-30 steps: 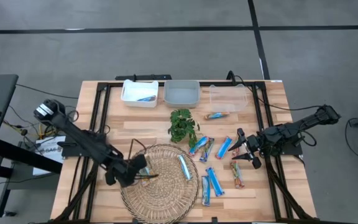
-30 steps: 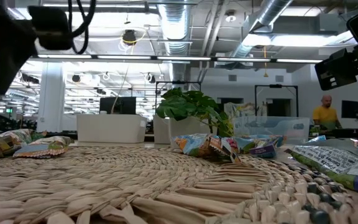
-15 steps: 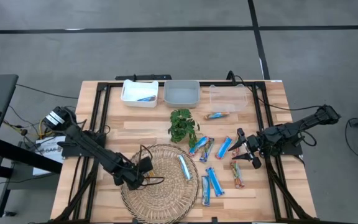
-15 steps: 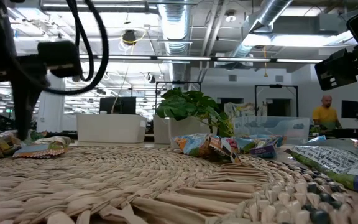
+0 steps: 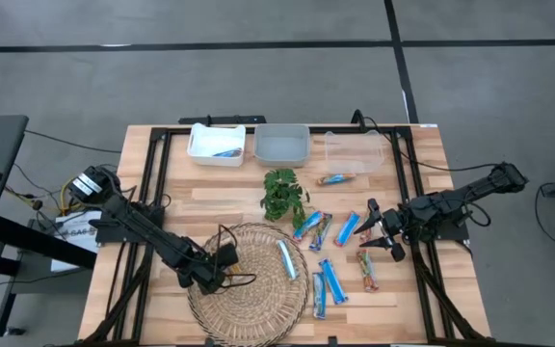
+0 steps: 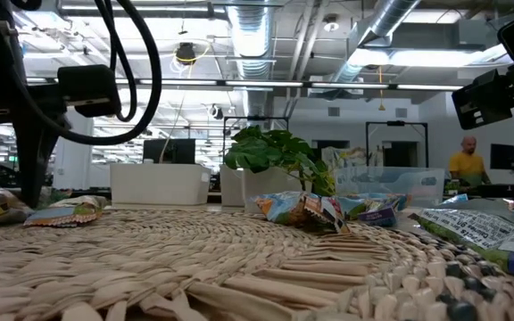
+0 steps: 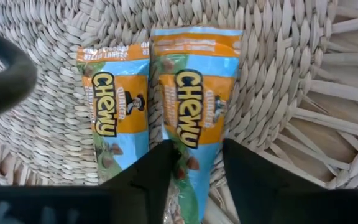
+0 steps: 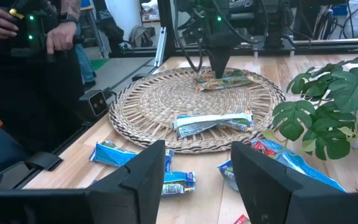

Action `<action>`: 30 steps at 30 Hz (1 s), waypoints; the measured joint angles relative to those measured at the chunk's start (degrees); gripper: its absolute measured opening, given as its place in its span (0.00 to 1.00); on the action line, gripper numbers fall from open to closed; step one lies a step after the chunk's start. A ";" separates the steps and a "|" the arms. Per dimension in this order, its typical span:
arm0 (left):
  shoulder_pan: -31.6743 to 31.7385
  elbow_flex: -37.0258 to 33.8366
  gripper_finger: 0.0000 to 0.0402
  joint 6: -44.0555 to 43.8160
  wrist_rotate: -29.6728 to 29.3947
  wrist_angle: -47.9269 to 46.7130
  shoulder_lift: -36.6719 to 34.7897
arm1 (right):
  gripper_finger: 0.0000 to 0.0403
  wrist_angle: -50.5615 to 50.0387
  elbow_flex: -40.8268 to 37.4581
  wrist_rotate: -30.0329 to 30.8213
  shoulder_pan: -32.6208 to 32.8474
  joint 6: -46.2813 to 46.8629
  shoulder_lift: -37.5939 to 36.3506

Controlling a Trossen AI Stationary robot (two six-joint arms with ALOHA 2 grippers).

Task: Pick and place Granola Bars by type
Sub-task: Put the yellow granola bar into the white bin

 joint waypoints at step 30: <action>14.65 17.05 0.07 -17.61 -0.10 5.42 -16.13 | 0.44 -0.02 -0.02 0.00 0.01 0.00 0.00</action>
